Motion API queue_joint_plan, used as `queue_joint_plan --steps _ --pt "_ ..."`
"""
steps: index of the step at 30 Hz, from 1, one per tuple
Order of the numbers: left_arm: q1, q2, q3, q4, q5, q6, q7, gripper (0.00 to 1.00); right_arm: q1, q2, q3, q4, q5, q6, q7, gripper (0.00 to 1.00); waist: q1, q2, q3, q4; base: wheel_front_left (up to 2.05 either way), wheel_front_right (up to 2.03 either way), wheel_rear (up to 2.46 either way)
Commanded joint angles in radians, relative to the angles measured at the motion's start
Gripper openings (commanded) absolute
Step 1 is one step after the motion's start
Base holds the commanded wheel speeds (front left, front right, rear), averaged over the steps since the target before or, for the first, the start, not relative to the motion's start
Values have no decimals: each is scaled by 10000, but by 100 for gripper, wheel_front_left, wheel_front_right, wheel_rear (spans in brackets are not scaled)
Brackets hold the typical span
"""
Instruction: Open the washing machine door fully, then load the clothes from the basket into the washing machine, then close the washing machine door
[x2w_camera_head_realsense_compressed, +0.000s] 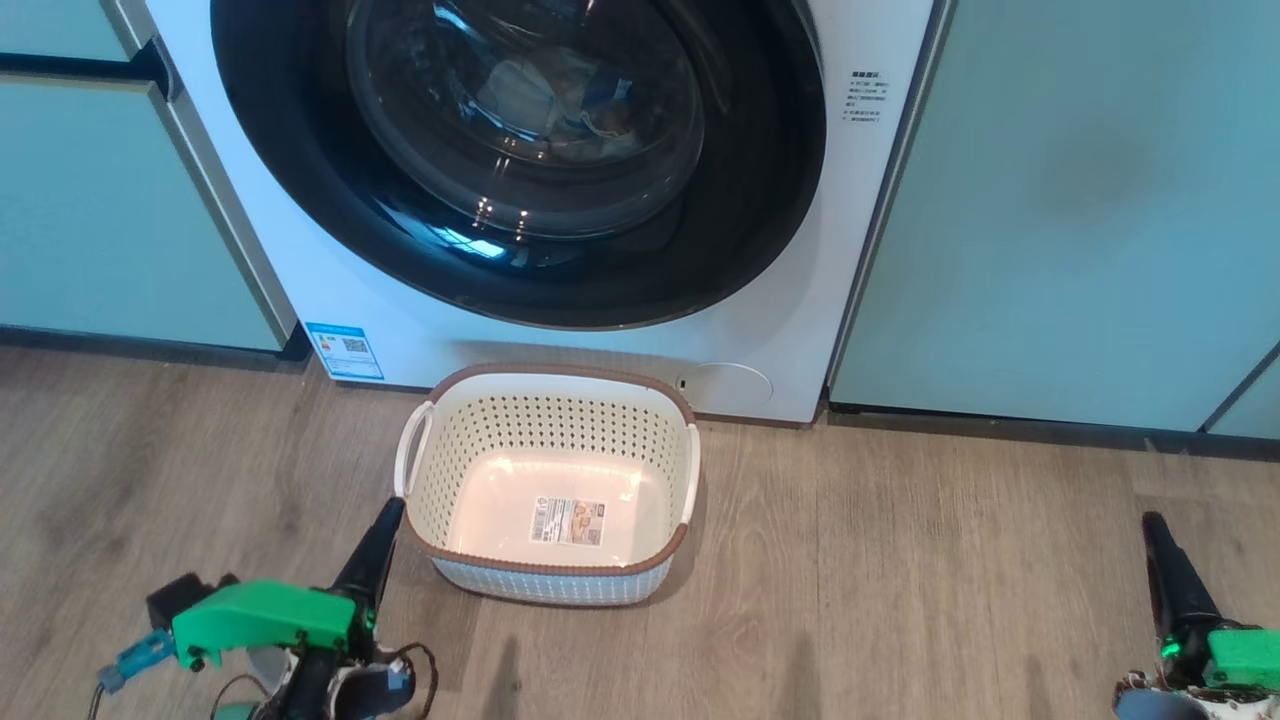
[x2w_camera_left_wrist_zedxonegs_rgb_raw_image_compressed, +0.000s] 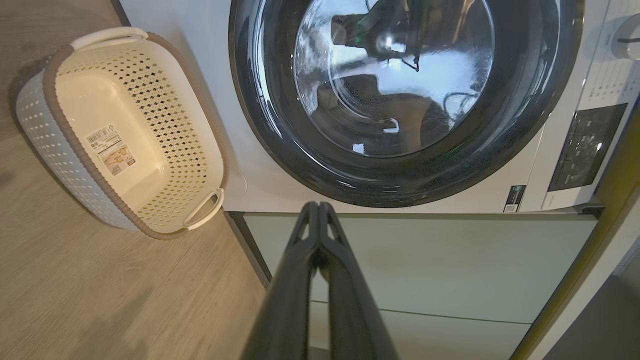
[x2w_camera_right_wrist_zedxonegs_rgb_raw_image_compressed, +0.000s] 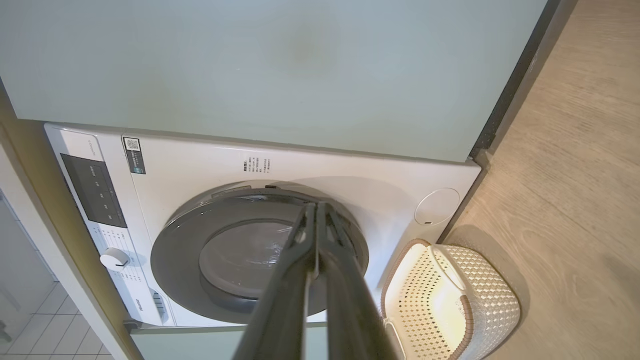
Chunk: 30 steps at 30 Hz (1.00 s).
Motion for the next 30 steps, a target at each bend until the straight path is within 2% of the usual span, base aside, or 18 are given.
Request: queue_joint_plan --steps 1,14,30 --pt "-554 41 335 -230 -261 -109 91 0 -663 -220 95 -286 281 -25 75 0 0 0 -3 5 0 0 0" --pt "-756 -65 580 35 -1679 -266 374 0 -904 -213 -19 -42 1680 -29 371 0 0 0 -37 66 0 0 0" --pt "-761 -103 635 39 -1641 -266 418 0 -911 -165 -87 -36 1630 -29 426 0 0 0 -37 67 0 0 0"
